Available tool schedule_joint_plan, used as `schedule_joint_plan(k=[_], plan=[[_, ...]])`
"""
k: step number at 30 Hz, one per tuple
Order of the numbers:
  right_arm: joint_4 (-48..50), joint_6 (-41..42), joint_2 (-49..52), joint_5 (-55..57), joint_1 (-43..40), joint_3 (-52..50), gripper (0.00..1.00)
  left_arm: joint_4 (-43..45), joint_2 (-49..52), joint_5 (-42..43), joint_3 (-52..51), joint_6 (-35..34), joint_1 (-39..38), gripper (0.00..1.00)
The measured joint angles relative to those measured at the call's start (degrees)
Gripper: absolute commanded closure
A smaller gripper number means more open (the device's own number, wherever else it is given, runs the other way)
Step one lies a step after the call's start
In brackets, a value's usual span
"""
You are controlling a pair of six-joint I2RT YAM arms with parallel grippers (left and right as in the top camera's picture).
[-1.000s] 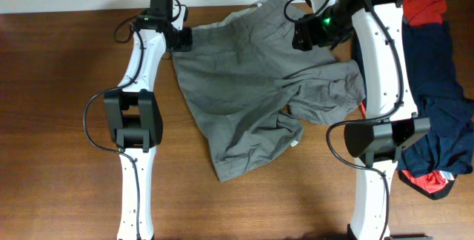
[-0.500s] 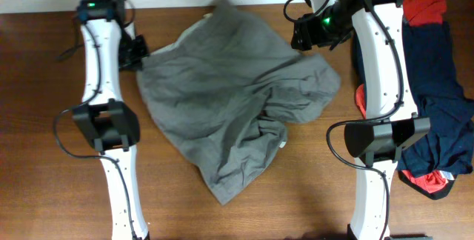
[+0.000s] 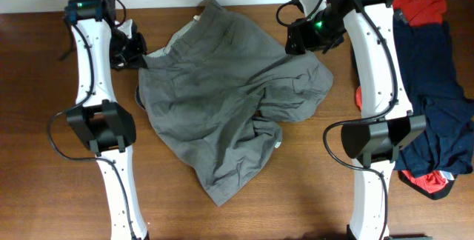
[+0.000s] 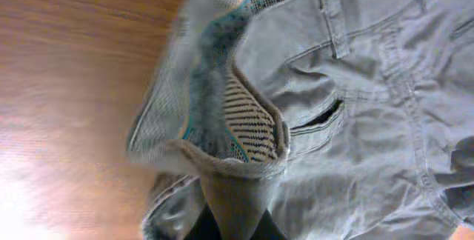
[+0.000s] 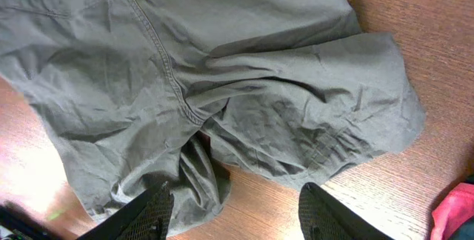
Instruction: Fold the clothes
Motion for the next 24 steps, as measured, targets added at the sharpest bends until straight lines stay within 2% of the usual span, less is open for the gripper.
schedule_joint_plan(k=[4, 8, 12, 16, 21, 22, 23, 24], plan=[[0.0, 0.1, 0.0, 0.0, 0.0, 0.0, 0.39, 0.2, -7.5, -4.0, -4.9, 0.2, -0.8, 1.00], [0.0, 0.1, 0.0, 0.0, 0.0, 0.0, 0.39, 0.7, -16.7, -8.0, -18.3, 0.2, -1.7, 0.99], [0.1, 0.1, 0.0, 0.0, 0.0, 0.0, 0.39, 0.4, -18.6, -13.3, -34.1, -0.3, -1.6, 1.00], [0.0, 0.1, 0.0, 0.0, 0.0, -0.1, 0.38, 0.3, -18.5, -19.0, -42.6, -5.0, -1.6, 0.99], [0.0, 0.1, 0.0, 0.3, 0.0, -0.1, 0.31, 0.2, -18.6, -25.8, -45.3, -12.7, -1.6, 0.99], [0.0, 0.2, 0.0, 0.7, 0.0, -0.1, 0.31, 0.2, -18.9, -27.0, -45.3, -14.3, -1.6, 0.96], [0.0, 0.2, 0.0, 0.8, 0.0, -0.1, 0.30, 0.3, -19.3, -27.5, -45.4, -15.0, -1.6, 0.84], [0.0, 0.3, 0.0, 0.9, 0.0, -0.1, 0.30, 1.1, -20.5, -28.3, -45.6, -15.9, -1.6, 0.66]])
